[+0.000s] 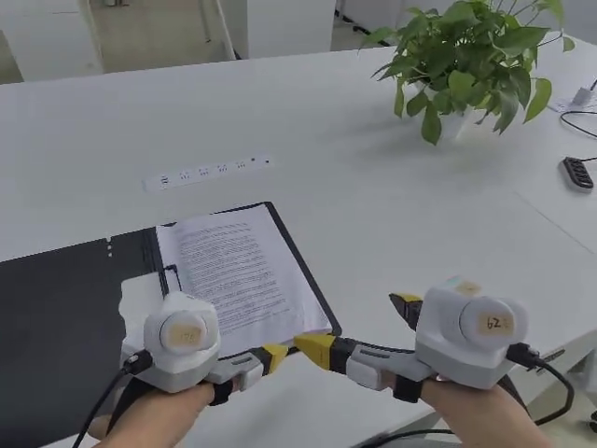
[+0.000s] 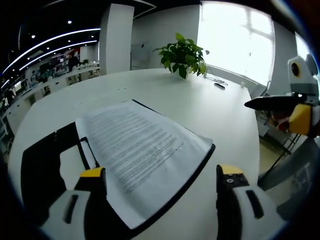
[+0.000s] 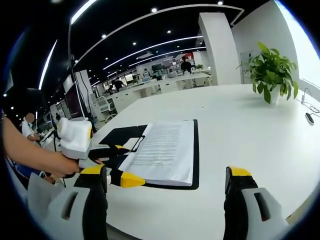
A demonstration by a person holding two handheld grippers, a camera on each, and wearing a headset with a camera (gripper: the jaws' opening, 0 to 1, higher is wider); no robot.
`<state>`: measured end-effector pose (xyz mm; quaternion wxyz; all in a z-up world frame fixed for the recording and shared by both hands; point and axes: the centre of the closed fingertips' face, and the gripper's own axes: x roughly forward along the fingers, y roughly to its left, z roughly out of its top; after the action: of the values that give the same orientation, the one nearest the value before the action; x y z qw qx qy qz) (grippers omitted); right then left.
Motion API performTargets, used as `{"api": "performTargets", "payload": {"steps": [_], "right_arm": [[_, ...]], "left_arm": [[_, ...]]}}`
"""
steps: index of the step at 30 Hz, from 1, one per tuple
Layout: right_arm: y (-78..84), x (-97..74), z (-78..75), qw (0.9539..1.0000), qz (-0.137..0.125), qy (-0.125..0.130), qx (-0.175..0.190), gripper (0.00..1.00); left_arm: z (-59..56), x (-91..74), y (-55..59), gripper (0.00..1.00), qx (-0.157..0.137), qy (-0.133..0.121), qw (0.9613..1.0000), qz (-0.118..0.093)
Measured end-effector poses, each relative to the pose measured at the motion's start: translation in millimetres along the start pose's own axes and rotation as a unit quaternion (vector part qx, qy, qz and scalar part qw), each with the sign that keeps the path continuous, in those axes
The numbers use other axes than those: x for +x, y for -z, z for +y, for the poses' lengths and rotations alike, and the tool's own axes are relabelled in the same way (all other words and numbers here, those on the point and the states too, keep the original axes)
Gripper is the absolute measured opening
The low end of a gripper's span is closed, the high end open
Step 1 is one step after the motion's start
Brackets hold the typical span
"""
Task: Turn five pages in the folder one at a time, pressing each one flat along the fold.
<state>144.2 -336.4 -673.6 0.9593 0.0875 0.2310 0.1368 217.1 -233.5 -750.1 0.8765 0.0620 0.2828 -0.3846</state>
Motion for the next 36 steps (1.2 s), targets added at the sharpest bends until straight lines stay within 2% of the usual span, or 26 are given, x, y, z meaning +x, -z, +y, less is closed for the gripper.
{"api": "performTargets", "payload": {"steps": [6,11,13,17,23,29,32,36], "right_arm": [[-0.2,0.7,-1.2,1.0000,0.001,0.004,0.001,0.98],[-0.2,1.6,-1.2,1.0000,0.002,0.006,0.000,0.97],[-0.7,2.0,-1.5,1.0000,0.001,0.007,-0.002,0.97],[-0.1,2.5,-2.0,1.0000,0.004,0.008,0.000,0.97],[0.3,5.0,-1.2,1.0000,0.007,0.007,0.000,0.97],[1.1,5.4,-2.6,0.9999,0.008,0.008,0.001,0.96],[2.3,6.3,-4.0,0.9999,0.011,0.008,0.004,0.96],[4.3,7.7,-4.0,0.9999,0.016,0.006,0.002,0.96]], "left_arm": [[-3.6,13.2,-7.6,0.88,0.002,0.001,0.9999,-0.014],[-5.5,26.2,-16.6,0.85,-0.014,-0.004,0.9995,-0.028],[-6.4,31.4,-19.2,0.83,-0.011,-0.007,0.9994,-0.033],[-7.0,41.2,-16.1,0.82,-0.012,-0.010,0.9996,-0.023],[-10.3,51.2,-17.3,0.79,-0.011,-0.017,0.9995,-0.024],[-9.2,58.8,-8.0,0.73,-0.004,-0.031,0.9994,-0.011],[-9.3,60.8,-1.7,0.70,0.033,-0.042,0.9985,-0.002],[-9.6,61.5,-0.8,0.68,0.037,-0.045,0.9983,-0.004]]}}
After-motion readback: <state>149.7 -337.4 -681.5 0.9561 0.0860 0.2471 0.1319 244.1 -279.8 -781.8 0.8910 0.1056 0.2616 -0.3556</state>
